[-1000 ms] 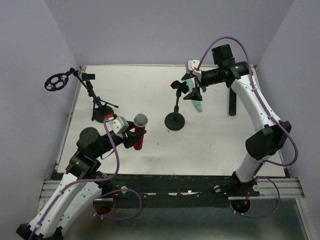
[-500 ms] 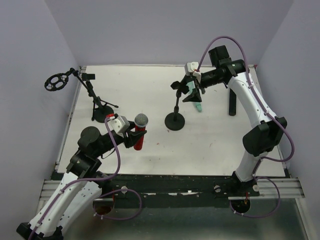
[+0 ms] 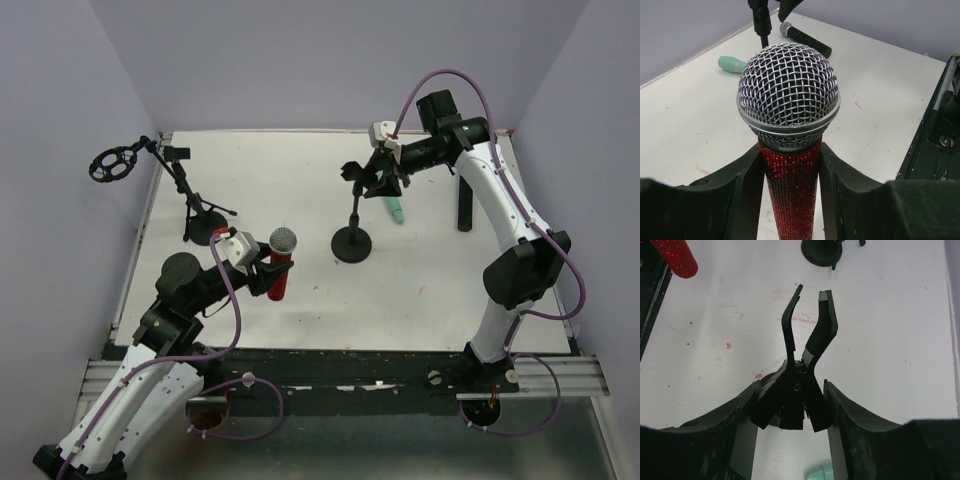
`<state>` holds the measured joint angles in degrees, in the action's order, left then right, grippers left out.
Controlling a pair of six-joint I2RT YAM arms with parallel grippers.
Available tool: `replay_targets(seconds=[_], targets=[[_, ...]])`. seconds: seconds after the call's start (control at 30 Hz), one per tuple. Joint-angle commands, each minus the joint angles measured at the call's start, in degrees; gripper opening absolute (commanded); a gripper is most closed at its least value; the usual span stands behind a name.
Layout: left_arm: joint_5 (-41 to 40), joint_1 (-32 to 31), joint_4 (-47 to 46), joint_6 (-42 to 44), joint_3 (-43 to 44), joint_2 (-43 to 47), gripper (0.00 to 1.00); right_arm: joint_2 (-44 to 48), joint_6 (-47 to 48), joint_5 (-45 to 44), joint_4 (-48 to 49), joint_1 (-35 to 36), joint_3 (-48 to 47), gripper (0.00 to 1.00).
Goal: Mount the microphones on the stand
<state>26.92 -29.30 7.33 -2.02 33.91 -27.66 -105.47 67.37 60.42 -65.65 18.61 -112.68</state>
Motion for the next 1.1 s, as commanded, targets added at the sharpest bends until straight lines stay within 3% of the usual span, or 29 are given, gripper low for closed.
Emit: replay_targets(seconds=[0.0, 0.2, 0.37, 0.67, 0.8, 1.07], targets=[[2.0, 0.3, -2.32, -0.26, -0.34, 0.15, 0.0, -0.79, 1.09, 0.57, -2.02, -0.24, -1.57, 0.49], [2.09, 0.3, -2.93, -0.61, -0.42, -0.02, 0.0, -0.96, 3.02, 0.31, -4.14, -0.24, -1.75, 0.29], [-0.1, 0.91, -7.07, -2.19, 2.81, -4.31, 0.0, -0.53, 3.11, -0.57, -3.7, -0.24, -1.4, 0.29], [-4.24, 1.09, -7.07, 1.76, 27.49, -25.14, 0.0, -0.52, 2.24, -0.57, -3.43, -0.24, -2.1, 0.25], [-2.31, 1.0, -8.55, 1.76, 36.38, -33.14, 0.0, -0.35, 2.24, -0.57, -3.61, -0.24, -2.19, 0.24], [2.88, 0.21, -14.89, 0.53, 44.57, -43.78, 0.0, 0.27, 1.89, -0.48, -3.35, -0.24, -1.49, 0.22]])
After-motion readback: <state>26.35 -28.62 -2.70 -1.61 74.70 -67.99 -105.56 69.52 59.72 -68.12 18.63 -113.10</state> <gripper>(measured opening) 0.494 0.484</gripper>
